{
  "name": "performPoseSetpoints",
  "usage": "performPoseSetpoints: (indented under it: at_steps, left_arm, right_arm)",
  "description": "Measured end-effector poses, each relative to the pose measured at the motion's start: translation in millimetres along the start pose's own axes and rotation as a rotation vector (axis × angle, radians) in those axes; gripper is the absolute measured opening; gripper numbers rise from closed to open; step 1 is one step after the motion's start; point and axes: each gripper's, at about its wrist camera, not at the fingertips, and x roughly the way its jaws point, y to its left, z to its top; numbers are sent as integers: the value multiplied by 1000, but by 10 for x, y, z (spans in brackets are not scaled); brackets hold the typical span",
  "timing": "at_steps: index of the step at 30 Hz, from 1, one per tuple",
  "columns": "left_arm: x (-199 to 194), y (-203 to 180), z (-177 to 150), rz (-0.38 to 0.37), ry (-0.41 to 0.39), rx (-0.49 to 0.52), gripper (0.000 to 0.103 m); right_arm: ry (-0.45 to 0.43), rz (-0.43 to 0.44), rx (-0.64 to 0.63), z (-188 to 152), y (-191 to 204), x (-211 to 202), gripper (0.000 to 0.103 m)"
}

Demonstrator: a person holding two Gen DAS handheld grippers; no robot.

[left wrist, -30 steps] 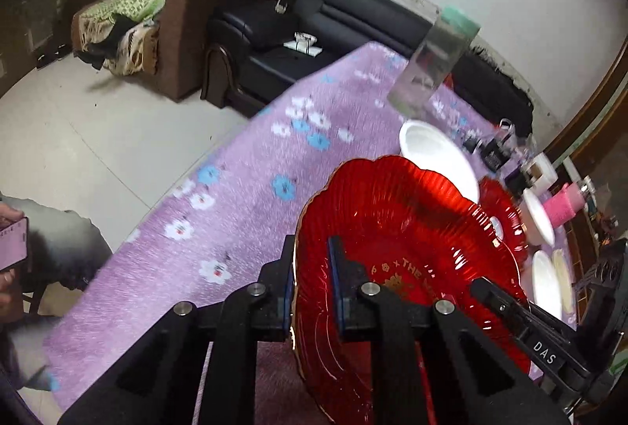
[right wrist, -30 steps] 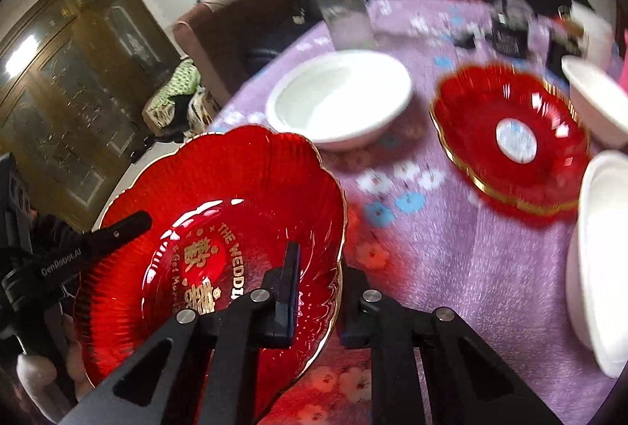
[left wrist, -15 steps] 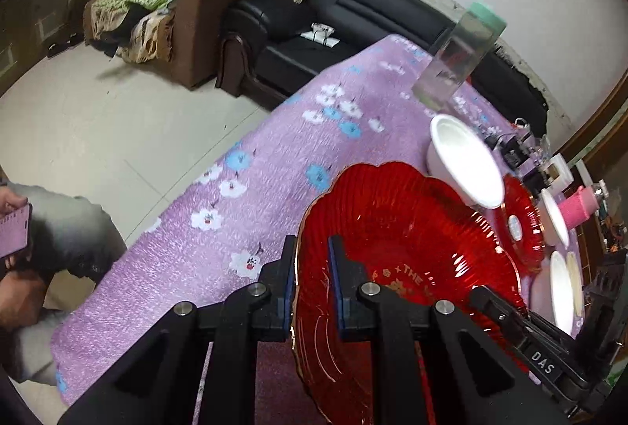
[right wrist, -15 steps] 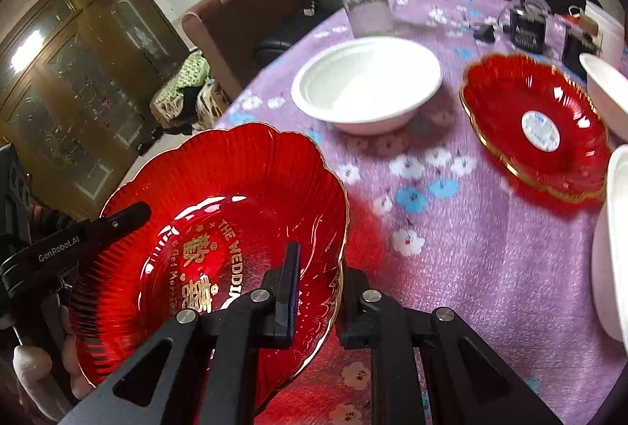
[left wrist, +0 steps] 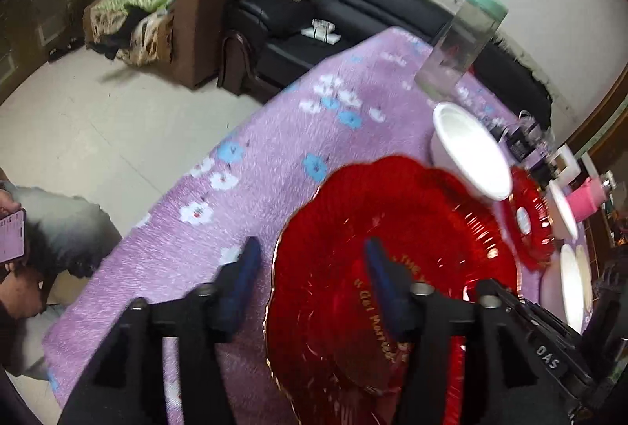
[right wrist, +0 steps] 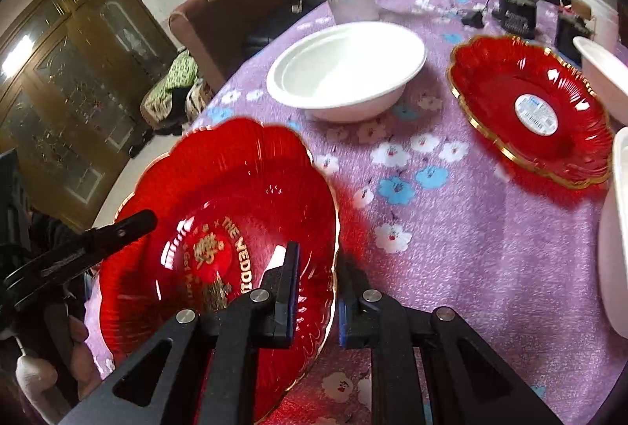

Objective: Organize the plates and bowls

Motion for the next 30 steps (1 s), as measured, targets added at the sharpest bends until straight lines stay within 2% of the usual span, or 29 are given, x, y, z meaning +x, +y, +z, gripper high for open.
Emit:
performPoseSetpoints:
  at_steps: [3, 8, 11, 13, 14, 15, 17, 20, 23, 25, 30]
  left_arm:
    - [-190, -27, 9, 2, -34, 12, 62]
    - [-643, -97, -30, -28, -91, 16, 62]
    - [-1030, -246, -33, -79, -145, 38, 68]
    - [-1318, -353, -19, -122, -185, 53, 74]
    - [-1450, -405, 6, -140, -202, 56, 77]
    - [-1596, -457, 47, -162, -222, 57, 82]
    - [-1767, -525, 149, -184, -248, 56, 90]
    - [-1888, -650, 382, -177, -263, 47, 91]
    - [-1811, -777, 676, -195, -220, 40, 91]
    - [-1700, -855, 844, -187, -193, 46, 91]
    - [-1203, -983, 1121, -102, -149, 82, 91]
  right_arm:
    - [-50, -31, -27, 4, 41, -165, 33]
    - [-148, -42, -25, 25, -41, -631, 35]
    - [-249, -96, -67, 47, -54, -1073, 38]
    - [-314, -131, -81, 57, -62, -1329, 54]
    - [-364, -142, -79, 54, -101, -1511, 72]
    - [-399, -141, -68, 63, -139, -1633, 82]
    - [-443, -137, -31, 123, -248, -1874, 85]
    - [-424, -89, 21, 317, -388, -2022, 85]
    - [-369, -37, 44, 580, -486, -2001, 85]
    - [-345, -47, 46, 705, -532, -1923, 85]
    - [-236, -113, 32, 1036, -611, -1422, 85]
